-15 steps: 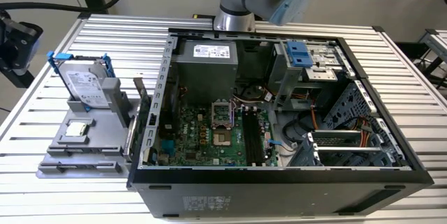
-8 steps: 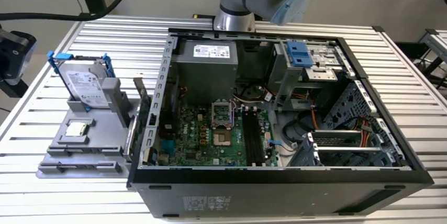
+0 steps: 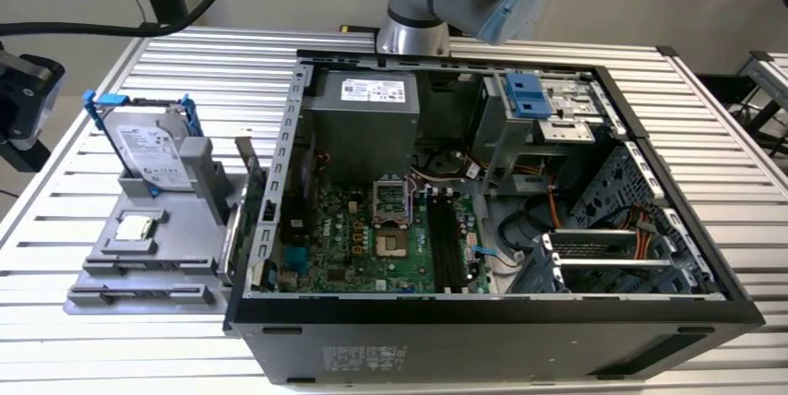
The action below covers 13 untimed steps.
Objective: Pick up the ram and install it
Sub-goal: 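Pick up the ram and move it above insertion slot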
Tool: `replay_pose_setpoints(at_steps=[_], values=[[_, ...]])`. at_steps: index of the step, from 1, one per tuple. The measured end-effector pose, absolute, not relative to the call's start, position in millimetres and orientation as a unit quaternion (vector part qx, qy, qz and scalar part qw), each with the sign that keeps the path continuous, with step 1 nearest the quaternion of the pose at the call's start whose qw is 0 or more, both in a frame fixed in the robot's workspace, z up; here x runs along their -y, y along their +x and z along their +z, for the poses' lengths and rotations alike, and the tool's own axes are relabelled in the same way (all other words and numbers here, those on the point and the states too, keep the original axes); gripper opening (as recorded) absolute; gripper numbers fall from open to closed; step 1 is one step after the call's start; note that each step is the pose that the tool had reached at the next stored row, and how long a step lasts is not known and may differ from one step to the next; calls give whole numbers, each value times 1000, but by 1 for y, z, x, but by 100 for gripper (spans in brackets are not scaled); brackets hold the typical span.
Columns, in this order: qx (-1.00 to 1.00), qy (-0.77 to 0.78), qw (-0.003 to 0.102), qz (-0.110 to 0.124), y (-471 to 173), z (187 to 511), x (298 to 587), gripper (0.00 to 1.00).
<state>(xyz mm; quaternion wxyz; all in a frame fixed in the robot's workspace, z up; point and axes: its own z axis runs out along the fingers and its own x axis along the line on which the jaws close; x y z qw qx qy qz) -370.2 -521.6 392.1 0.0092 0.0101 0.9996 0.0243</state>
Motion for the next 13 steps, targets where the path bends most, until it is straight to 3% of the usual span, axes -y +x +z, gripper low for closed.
replay_pose_setpoints(at_steps=[13], values=[[-1000, -15, 9, 24, -370, 392, 520, 0]])
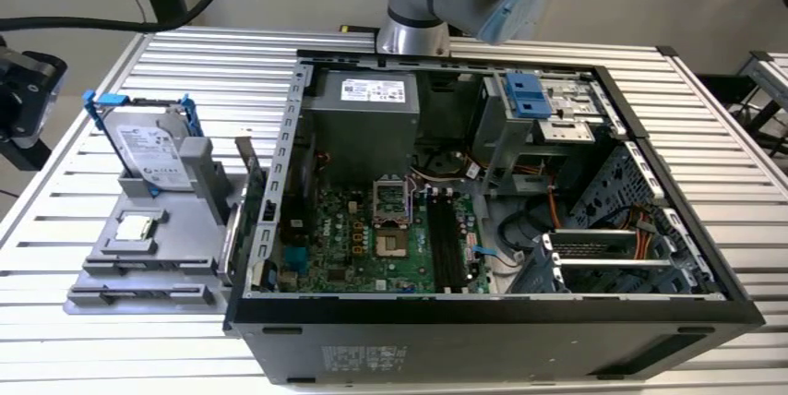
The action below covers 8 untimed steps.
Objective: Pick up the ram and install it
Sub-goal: 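Pick up the ram and move it above insertion slot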
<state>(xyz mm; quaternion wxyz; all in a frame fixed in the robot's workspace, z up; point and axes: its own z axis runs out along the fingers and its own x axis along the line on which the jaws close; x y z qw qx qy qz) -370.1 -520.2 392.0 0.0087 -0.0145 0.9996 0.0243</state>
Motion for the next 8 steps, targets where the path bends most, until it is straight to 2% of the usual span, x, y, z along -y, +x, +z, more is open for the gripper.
replay_pose_setpoints(at_steps=[8], values=[[-997, -68, 7, 25, -370, 392, 520, 0]])
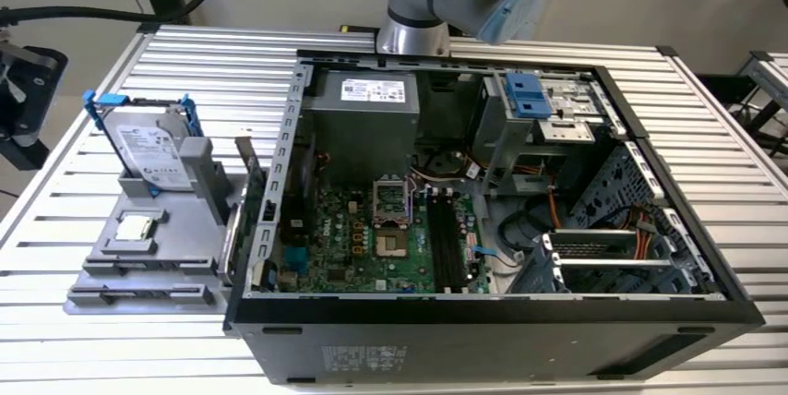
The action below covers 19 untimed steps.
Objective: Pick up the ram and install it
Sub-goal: 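Pick up the ram and move it above insertion slot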
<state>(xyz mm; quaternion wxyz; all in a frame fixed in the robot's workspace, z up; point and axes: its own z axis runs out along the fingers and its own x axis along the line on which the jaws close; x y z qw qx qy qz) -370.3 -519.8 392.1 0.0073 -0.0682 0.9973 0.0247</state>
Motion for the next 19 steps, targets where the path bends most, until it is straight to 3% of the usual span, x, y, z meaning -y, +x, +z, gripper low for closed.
replay_pose_setpoints(at_steps=[19], values=[[-994, -103, 6, 25, -371, 392, 520, 0]])
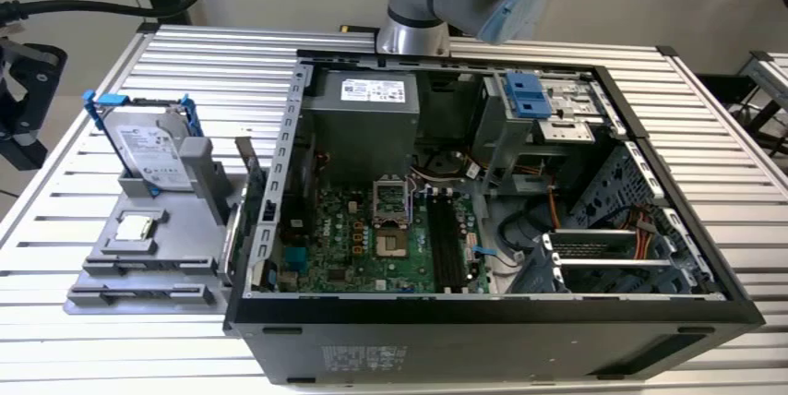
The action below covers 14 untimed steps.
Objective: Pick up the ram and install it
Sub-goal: 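Pick up the ram and move it above insertion slot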
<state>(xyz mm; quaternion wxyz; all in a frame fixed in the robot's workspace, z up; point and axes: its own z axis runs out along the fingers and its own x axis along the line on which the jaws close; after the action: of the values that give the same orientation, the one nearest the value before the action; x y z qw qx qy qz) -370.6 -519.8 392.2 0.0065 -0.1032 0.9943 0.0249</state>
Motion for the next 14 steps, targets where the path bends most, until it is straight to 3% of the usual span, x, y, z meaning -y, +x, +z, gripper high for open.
replay_pose_setpoints(at_steps=[14], values=[[-983, -182, 4, 25, -371, 392, 520, 0]])
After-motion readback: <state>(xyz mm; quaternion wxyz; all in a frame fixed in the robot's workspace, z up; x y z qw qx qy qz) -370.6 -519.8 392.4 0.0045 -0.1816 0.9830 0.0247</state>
